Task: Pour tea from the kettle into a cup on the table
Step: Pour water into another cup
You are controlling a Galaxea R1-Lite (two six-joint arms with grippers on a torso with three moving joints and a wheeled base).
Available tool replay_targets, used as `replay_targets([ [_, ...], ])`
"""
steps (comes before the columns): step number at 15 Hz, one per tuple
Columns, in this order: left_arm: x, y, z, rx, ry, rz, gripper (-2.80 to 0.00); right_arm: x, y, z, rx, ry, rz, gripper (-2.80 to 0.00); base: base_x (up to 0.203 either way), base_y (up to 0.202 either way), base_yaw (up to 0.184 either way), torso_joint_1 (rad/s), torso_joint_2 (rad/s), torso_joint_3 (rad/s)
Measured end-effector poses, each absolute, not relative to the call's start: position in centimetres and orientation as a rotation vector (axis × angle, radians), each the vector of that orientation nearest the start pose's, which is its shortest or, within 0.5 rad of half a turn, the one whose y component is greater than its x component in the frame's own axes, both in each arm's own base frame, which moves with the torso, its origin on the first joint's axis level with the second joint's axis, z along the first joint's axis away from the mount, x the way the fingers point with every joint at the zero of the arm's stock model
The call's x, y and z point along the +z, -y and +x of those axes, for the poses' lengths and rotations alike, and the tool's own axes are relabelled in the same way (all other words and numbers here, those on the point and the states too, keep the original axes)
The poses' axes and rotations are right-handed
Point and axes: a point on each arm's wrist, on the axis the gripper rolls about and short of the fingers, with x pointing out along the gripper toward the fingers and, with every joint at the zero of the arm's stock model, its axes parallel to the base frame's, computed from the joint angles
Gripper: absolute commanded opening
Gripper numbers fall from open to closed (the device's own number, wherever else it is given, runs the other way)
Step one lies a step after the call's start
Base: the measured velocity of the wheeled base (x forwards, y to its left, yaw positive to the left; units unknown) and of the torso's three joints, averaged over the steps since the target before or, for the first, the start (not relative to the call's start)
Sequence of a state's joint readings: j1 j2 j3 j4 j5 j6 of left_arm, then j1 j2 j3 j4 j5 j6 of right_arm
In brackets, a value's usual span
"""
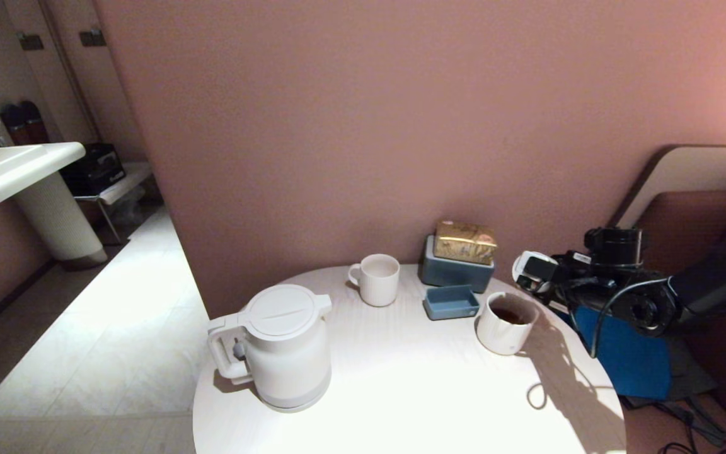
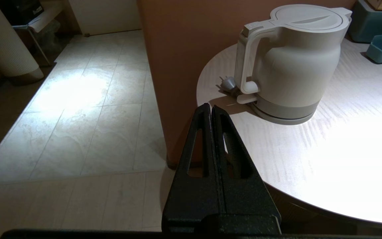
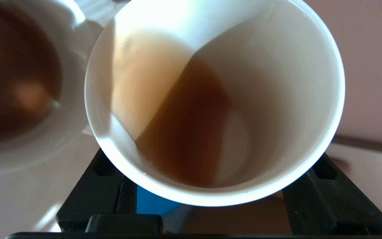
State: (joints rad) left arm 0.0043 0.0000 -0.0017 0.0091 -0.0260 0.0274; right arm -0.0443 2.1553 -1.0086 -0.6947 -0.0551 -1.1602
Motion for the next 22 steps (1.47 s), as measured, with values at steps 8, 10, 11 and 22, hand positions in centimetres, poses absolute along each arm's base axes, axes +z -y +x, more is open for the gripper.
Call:
replay_targets([
  [8, 7.5, 0.1, -2.3, -0.022, -0.007, 0.027, -2.80, 8.3, 1.9, 40.2, 0.193, -0.434, -1.340, -2.80, 0.000, 0.000, 0.000, 0.000, 0.00, 0.000],
  [10, 7.5, 0.1, -2.3, -0.022, -0.007, 0.027, -2.80, 8.4, 2.0, 40.3, 0.185, -0.425, -1.370, -2.80, 0.000, 0.000, 0.000, 0.000, 0.00, 0.000],
  [11, 7.5, 0.1, -2.3, -0.022, -0.007, 0.027, -2.80, 8.4, 2.0, 40.3, 0.187, -0.425, -1.378, -2.80, 0.000, 0.000, 0.000, 0.000, 0.00, 0.000],
  [22, 7.5, 0.1, -2.3, -0.022, -0.007, 0.027, -2.80, 8.9, 1.9, 40.4, 0.206, -0.383, -1.579, -2.80, 0.000, 0.000, 0.000, 0.000, 0.00, 0.000],
])
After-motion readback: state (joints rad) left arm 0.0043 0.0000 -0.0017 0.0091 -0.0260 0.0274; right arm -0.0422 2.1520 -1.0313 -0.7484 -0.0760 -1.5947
